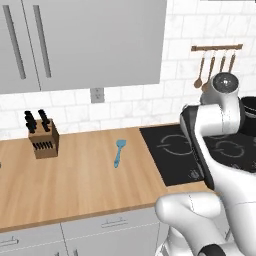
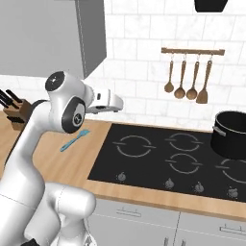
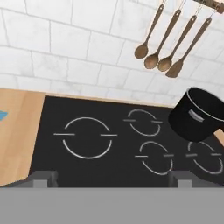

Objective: Put the squash and corn in the pot. Retrieve the spatula and lightly stir the vegetables in the pot.

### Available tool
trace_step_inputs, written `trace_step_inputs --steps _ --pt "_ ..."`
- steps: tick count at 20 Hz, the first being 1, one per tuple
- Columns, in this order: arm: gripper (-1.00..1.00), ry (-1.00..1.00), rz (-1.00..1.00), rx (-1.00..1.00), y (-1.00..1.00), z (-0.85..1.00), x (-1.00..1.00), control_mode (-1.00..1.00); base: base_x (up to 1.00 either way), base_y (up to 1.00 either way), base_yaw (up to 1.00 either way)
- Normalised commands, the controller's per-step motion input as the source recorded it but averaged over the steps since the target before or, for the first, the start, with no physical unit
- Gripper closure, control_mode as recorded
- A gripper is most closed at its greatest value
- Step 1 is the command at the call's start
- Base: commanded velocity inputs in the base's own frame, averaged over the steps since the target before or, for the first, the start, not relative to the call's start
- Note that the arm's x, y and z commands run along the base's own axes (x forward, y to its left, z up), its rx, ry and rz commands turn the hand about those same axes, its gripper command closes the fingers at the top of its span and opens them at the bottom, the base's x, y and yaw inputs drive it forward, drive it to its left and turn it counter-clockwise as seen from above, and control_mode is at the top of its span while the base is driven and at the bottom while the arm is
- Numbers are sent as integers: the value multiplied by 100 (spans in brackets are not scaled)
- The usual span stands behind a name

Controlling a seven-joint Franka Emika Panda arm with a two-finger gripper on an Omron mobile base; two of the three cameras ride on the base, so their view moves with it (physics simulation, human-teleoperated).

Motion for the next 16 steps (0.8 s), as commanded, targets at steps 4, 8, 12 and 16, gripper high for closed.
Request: trace_step_inputs --steps 4,8,12,16 --pt "-100 8 61 -10 63 -24 0 -100 0 0 0" --pt "-100 12 80 -10 59 -26 0 -100 0 0 0" --pt "-100 13 73 -23 58 -37 0 -100 0 0 0" --pt "-100 9 61 -51 57 -41 0 -100 0 0 0"
